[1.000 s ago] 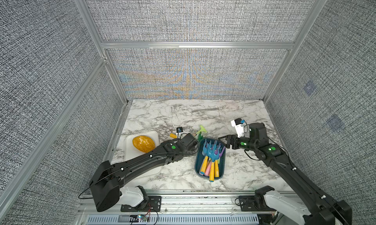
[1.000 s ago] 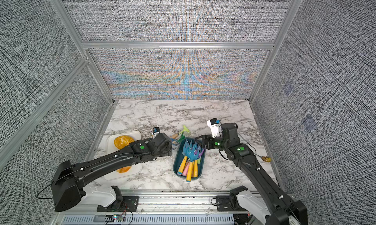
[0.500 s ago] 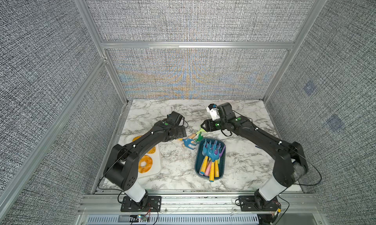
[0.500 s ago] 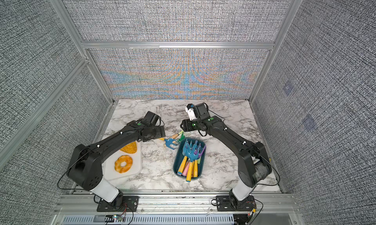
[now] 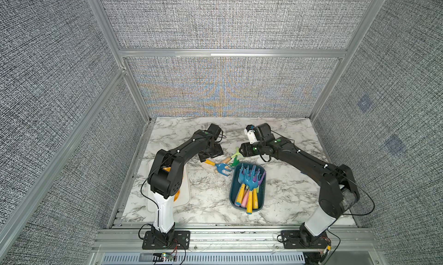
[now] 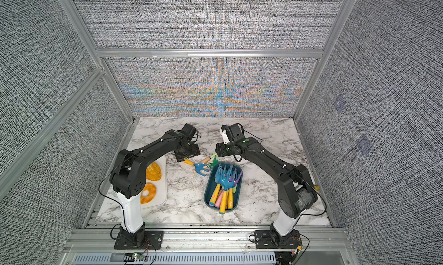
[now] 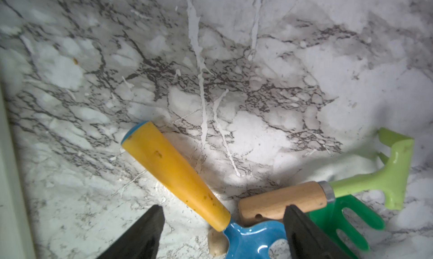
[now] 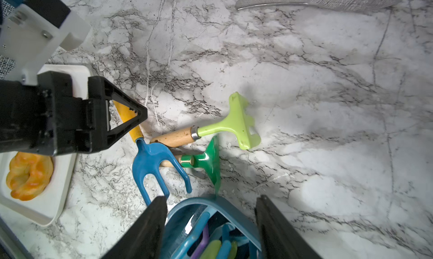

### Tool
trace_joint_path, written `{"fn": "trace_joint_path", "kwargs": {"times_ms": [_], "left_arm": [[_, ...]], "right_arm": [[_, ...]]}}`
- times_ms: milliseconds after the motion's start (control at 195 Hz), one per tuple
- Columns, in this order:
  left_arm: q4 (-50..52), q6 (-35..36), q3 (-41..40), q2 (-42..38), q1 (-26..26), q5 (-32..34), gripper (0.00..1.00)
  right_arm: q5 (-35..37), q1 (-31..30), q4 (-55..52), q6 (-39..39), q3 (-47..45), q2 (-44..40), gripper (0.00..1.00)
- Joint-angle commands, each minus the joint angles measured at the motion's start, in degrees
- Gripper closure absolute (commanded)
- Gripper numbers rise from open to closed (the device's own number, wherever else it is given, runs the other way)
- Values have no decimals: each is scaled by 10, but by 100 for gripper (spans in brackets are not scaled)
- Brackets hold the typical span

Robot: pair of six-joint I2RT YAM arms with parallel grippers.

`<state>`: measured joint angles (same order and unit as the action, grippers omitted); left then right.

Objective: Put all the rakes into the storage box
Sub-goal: Pick up the rake at the center of the board.

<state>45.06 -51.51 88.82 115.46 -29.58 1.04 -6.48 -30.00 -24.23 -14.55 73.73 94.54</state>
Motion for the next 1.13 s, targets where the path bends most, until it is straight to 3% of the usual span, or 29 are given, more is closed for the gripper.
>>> {"fn": "trace_joint_path", "kwargs": {"times_ms": [0,277,472,513,569,743,789,974,1122], "left_arm": [[8,-80,3,17,2,7,17],[-11,-185,-1,61,10,6,29],[-16,-209,7,82,9,12,45],[-19,-210,9,85,8,13,54],[-13,-214,15,88,9,21,58],[10,-214,38,73,10,52,85],[20,-208,53,69,10,61,97],[58,-159,109,30,10,106,100],[44,-69,101,-41,9,126,100]], "right_arm": [[3,-1,5,-7,-24,-24,34],[3,1,8,-7,-87,-104,35],[3,5,8,-6,-116,-153,35],[2,6,8,-6,-121,-161,35],[1,6,10,-6,-127,-171,35],[-2,8,14,-10,-147,-197,35],[-5,8,14,-11,-151,-204,35],[-18,8,22,-18,-164,-233,35],[-40,9,35,-21,-177,-265,35]]}}
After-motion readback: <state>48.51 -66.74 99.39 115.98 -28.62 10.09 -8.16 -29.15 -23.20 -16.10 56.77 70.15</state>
